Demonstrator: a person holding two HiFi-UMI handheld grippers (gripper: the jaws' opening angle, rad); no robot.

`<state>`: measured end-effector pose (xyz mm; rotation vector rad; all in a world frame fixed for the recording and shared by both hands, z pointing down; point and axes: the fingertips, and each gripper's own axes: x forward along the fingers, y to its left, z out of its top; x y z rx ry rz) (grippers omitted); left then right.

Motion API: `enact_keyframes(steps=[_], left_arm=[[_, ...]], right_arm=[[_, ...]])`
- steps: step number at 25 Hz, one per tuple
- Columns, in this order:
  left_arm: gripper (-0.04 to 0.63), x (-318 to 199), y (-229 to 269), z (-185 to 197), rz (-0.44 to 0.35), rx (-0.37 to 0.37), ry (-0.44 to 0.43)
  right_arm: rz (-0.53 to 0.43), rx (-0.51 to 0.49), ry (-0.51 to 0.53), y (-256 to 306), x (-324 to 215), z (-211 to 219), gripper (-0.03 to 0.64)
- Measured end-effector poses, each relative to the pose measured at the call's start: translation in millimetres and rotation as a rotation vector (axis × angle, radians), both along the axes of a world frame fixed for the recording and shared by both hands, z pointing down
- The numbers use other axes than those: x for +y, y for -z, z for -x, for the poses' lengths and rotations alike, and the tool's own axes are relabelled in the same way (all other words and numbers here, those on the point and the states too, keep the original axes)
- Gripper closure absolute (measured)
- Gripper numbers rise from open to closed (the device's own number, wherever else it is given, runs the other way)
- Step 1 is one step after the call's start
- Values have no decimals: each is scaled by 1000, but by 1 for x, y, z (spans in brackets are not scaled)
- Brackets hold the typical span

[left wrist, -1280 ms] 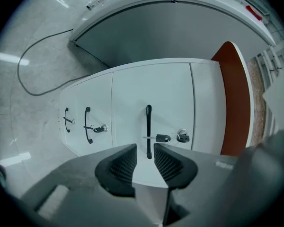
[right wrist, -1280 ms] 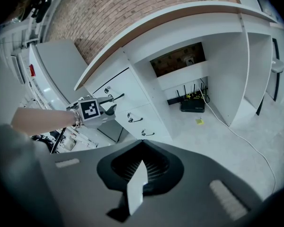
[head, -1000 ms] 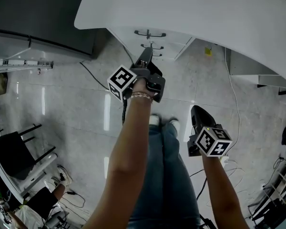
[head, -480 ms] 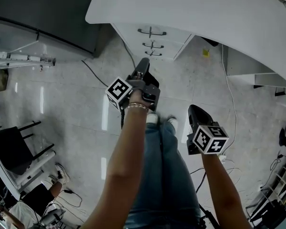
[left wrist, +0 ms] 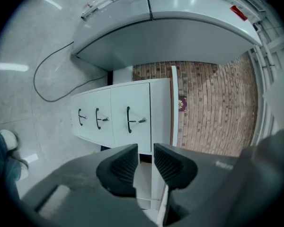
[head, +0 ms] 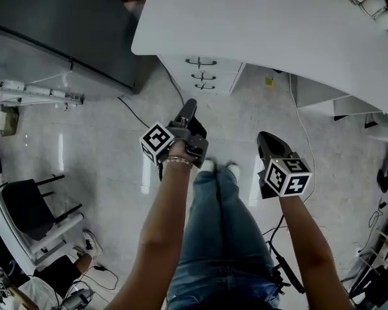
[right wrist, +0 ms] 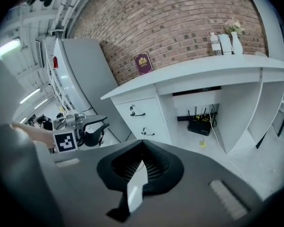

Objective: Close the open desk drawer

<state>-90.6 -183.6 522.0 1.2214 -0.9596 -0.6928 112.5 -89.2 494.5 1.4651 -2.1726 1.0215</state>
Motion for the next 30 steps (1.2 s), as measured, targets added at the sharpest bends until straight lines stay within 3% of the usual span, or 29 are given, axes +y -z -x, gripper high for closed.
enact_keyframes(steps=[3,8,13,18,21,30], left_arm=[[488,9,21,-7,-10,-32,-36],[490,20,52,-6,-20,-57,-22],[502,36,90,-9,-54,-171,-91],[592,45,125,0,-88,-237,-96],[595,47,150,5,-142,-264,-109],[595,48,206,-1,-288,-579,-276]], right_arm=[[-30,-21,-24,29,-5,-3,617],[-80,-33,-17,67,-8,2,617],[-146,-21,29,113,-8,6,617],[-202,-29,25,154,-5,6,617],[-238,-13,36,179,-6,8,617],[-331,28,72,241,-18,6,617]])
